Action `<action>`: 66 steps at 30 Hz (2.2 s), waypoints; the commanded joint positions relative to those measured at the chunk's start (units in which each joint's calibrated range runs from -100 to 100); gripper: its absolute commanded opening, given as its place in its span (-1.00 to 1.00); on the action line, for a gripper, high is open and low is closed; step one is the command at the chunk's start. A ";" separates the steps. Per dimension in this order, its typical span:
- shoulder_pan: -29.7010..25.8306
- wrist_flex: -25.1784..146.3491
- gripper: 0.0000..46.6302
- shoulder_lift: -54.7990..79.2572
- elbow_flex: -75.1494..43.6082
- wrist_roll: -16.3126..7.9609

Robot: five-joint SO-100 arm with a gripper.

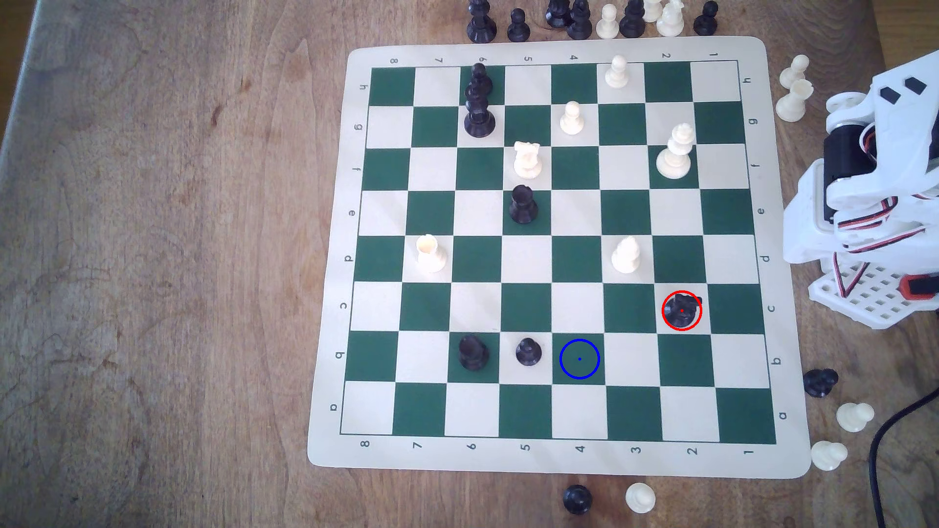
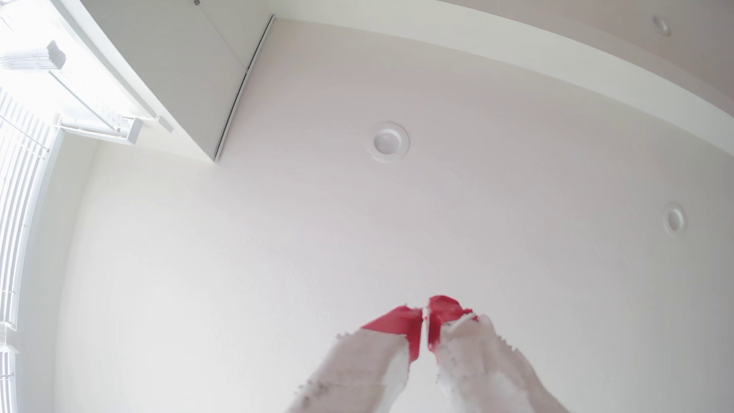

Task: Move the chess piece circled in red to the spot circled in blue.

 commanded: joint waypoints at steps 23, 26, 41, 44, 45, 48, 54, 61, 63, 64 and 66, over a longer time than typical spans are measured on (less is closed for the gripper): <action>0.87 102.08 -0.99 -0.11 -25.66 -0.29; 0.79 121.49 -0.97 -0.03 -32.64 -1.76; -2.65 176.61 -0.84 22.13 -57.39 -9.33; -7.03 183.49 -0.82 25.44 -56.76 -11.53; -8.12 183.90 -0.79 24.76 -55.22 -12.06; -10.31 184.31 -0.62 25.18 -50.68 -13.38; -11.33 183.98 -0.30 38.00 -51.77 -16.02; -15.16 183.90 -0.25 43.44 -49.60 -15.53; -16.49 183.41 -0.25 45.05 -49.32 -15.58; -17.82 182.51 -0.25 46.49 -49.05 -15.92; -19.15 180.95 -0.24 47.94 -48.24 -16.31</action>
